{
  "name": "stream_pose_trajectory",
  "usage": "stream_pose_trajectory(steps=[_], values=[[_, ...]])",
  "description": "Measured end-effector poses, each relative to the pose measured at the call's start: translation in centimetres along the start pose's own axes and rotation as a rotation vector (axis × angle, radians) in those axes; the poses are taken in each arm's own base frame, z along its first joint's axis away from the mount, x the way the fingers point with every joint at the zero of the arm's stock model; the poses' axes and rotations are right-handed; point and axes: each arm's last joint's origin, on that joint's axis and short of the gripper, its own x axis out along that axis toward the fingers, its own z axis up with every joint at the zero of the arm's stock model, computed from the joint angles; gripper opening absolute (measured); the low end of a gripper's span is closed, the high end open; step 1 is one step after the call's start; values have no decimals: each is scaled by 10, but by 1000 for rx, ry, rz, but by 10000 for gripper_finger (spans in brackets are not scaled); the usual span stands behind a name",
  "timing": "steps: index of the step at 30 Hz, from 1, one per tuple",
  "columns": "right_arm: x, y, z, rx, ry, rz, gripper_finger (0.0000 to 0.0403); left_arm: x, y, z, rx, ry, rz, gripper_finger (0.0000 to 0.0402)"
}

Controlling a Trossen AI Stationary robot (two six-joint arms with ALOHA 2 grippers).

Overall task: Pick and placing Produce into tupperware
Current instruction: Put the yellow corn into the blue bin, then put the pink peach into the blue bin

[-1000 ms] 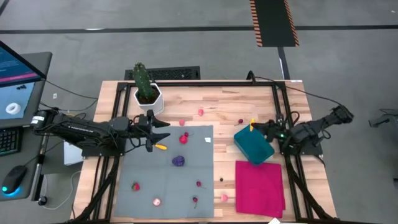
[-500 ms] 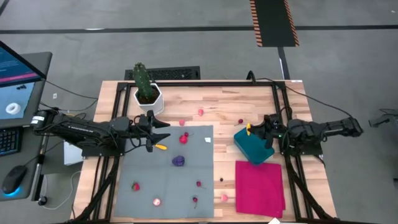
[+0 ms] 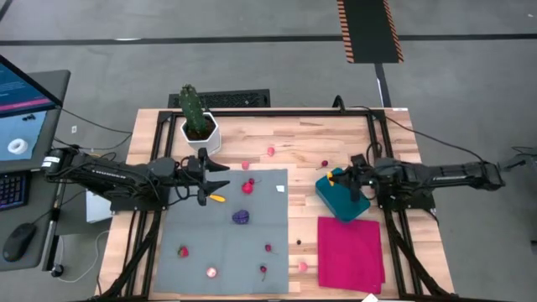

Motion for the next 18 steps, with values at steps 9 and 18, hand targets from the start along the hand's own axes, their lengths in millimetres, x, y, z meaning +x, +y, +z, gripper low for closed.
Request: stream_pose_trajectory(steps=[9,18], values=[[-3,11,15,84,232,-135,60,0,1,-7,-37,72,11,224],[7,7,11,114,319,-247,171,0,1,-8,-92,79,15,224]])
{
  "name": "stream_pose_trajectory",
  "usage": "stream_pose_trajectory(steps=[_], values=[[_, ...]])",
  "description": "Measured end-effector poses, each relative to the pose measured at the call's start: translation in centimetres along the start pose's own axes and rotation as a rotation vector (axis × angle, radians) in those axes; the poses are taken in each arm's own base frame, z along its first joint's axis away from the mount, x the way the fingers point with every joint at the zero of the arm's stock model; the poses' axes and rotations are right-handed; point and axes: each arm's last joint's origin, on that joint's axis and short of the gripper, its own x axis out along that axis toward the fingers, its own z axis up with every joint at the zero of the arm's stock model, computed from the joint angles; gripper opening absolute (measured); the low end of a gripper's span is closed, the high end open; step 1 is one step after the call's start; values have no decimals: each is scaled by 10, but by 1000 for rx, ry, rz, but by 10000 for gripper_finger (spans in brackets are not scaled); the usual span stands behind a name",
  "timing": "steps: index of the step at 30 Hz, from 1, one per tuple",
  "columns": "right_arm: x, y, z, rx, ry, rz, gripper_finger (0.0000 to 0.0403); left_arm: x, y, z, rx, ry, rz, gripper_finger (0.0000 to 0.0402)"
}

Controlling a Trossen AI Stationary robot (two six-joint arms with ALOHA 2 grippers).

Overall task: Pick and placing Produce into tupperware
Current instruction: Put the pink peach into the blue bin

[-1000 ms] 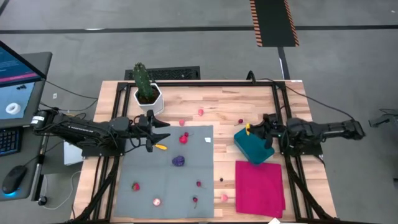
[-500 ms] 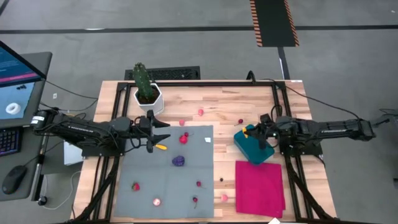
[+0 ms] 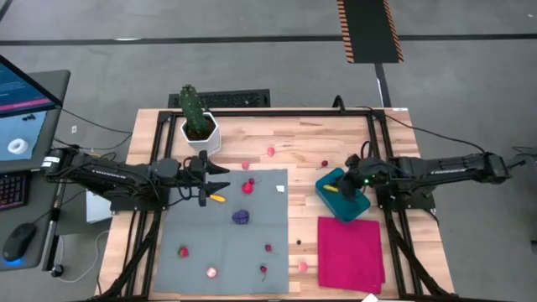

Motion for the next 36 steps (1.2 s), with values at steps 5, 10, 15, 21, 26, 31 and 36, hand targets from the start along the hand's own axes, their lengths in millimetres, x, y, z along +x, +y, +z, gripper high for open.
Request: stream_pose_trajectory(steps=[5,10,15,21,26,31,36], values=[[0,6,6,-38,-66,58,232,0,0,0,-13,3,1,224],[-4,24,16,-131,-179,247,248,0,0,0,-4,1,1,224],[-8,35,18,-102,-220,342,249,0,0,0,-21,2,2,224],[-8,42,16,-94,-214,385,249,0,0,-1,-49,6,4,224],[-6,60,14,-192,-262,490,249,0,0,0,-64,4,4,224],[-2,85,17,-249,-262,541,249,0,1,0,-64,-5,40,224],[8,124,18,-344,-211,507,249,0,2,0,-62,-8,54,224]])
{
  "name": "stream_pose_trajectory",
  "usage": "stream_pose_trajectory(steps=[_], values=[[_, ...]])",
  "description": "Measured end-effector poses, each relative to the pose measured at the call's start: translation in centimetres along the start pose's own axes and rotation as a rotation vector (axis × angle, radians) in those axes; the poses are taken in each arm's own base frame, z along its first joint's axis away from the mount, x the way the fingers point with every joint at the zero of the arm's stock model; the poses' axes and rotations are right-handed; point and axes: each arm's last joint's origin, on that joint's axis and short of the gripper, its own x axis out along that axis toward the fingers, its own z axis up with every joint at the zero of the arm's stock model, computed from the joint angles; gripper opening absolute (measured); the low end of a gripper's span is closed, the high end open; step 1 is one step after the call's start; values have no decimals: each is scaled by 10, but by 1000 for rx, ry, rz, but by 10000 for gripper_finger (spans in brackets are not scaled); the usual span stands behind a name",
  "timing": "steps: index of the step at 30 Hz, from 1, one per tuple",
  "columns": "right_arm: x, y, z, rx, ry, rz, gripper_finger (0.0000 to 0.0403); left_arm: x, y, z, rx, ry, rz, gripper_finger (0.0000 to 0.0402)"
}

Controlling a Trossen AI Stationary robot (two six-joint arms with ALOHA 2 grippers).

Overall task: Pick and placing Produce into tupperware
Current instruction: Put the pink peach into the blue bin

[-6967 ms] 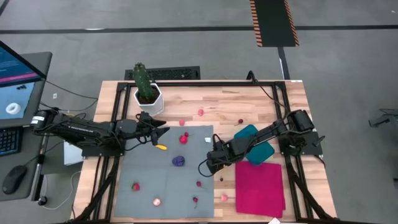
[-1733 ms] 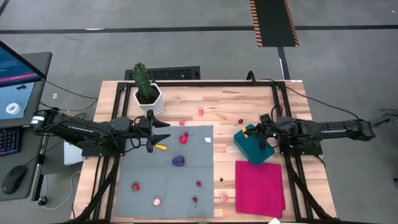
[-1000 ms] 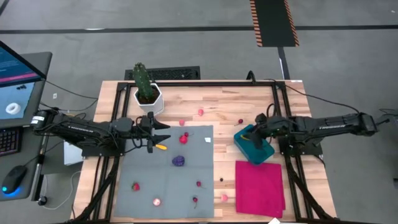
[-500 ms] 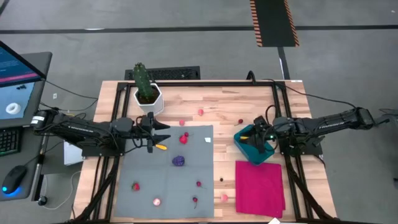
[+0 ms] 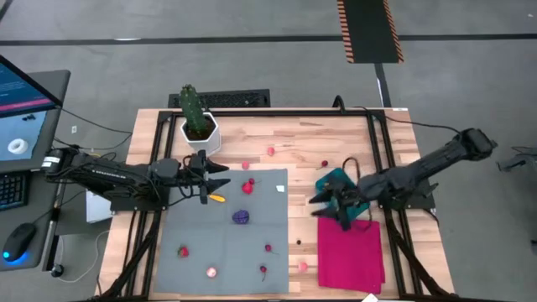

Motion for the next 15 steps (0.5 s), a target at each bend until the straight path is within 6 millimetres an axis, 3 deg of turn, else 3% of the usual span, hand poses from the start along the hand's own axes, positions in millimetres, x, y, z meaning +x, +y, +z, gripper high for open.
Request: stream_pose_trajectory(steps=[7,15], values=[[45,29,-1,-99,276,-105,243,0,0,0,-1,0,0,224],[78,50,-19,-6,473,-180,217,0,0,0,-1,3,0,224]])
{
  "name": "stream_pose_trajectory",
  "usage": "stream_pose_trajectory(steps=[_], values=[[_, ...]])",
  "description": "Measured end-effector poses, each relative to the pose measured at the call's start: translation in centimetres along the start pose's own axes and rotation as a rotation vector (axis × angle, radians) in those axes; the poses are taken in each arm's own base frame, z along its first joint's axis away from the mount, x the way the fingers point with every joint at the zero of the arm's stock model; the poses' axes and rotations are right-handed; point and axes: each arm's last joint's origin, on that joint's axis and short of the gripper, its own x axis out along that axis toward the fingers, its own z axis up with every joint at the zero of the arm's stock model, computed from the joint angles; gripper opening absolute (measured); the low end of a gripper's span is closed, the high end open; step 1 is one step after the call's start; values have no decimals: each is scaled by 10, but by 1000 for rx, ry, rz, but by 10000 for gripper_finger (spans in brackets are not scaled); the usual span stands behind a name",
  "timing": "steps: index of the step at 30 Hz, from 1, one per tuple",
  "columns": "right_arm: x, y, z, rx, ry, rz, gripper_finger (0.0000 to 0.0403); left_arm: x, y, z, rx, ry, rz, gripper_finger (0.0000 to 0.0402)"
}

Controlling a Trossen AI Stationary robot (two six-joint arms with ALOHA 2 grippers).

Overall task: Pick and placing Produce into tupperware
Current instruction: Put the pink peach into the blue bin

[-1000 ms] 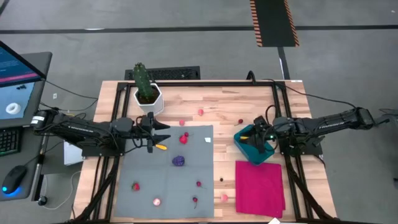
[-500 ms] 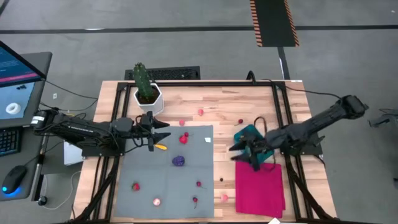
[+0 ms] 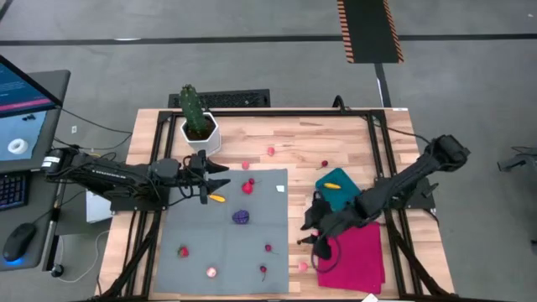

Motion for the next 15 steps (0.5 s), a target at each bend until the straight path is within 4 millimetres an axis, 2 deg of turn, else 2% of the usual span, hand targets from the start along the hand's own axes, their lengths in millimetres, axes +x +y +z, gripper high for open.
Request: stream_pose_trajectory(steps=[4,15], values=[[14,18,1,37,70,27,209,0,0,0,0,3,1,224],[51,60,-10,-66,301,-89,189,0,0,-1,13,6,2,224]])
